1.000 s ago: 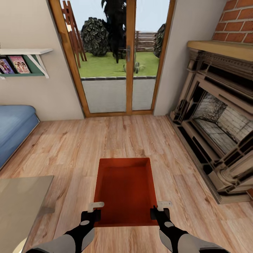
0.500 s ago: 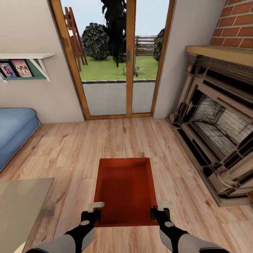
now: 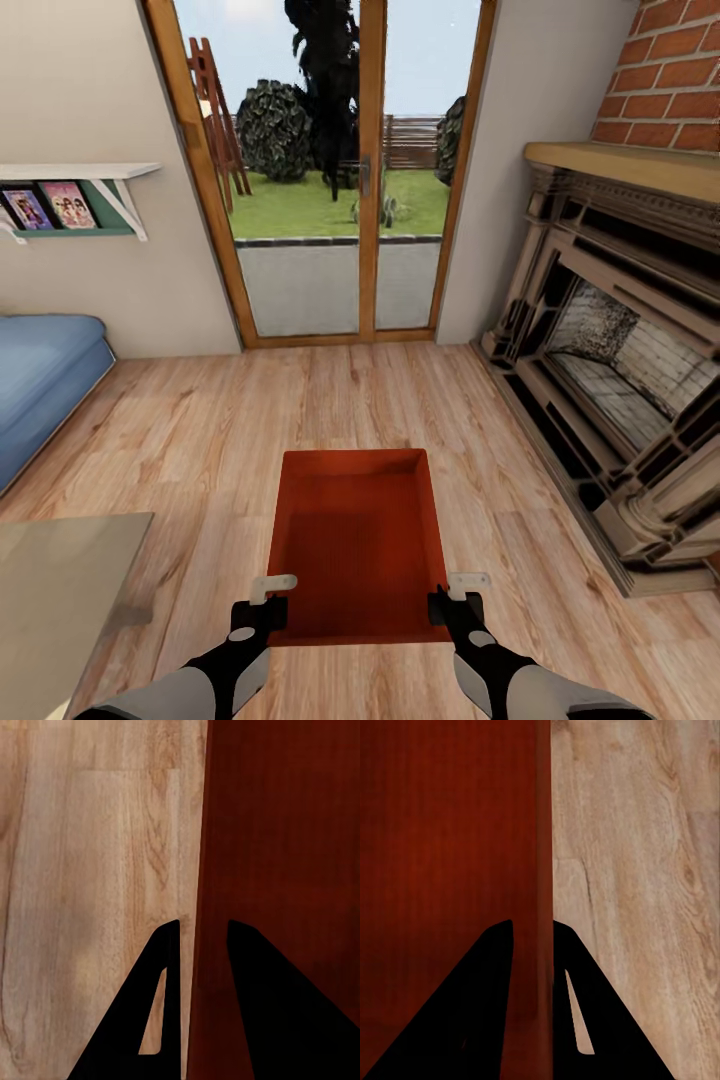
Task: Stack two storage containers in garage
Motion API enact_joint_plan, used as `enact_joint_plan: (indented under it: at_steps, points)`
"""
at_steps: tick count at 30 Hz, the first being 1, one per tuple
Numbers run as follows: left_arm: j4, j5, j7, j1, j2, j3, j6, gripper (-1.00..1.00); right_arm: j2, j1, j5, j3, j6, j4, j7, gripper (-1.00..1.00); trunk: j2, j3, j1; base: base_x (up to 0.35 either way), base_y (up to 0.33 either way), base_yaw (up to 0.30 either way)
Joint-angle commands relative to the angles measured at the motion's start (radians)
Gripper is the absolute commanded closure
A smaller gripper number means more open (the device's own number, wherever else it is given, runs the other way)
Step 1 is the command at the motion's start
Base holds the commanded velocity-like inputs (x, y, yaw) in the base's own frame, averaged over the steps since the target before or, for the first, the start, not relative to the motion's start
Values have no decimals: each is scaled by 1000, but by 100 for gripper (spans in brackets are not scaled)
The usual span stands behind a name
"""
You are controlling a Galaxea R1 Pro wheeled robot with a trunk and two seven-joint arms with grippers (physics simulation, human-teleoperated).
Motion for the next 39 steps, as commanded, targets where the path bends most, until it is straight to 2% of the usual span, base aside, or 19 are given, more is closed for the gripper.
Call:
enact_joint_plan:
  at_steps: [1,39]
  points:
    - [4,16,7,0,-2,4,-2,100,2,-1,15,-15,-33,-2,-1,100,-1,0,0,0,0,0]
    - [4,16,7,0,-2,4,-2,100,1,-1,15,-15,-33,-2,1,100,-1,63,0,0,0,0]
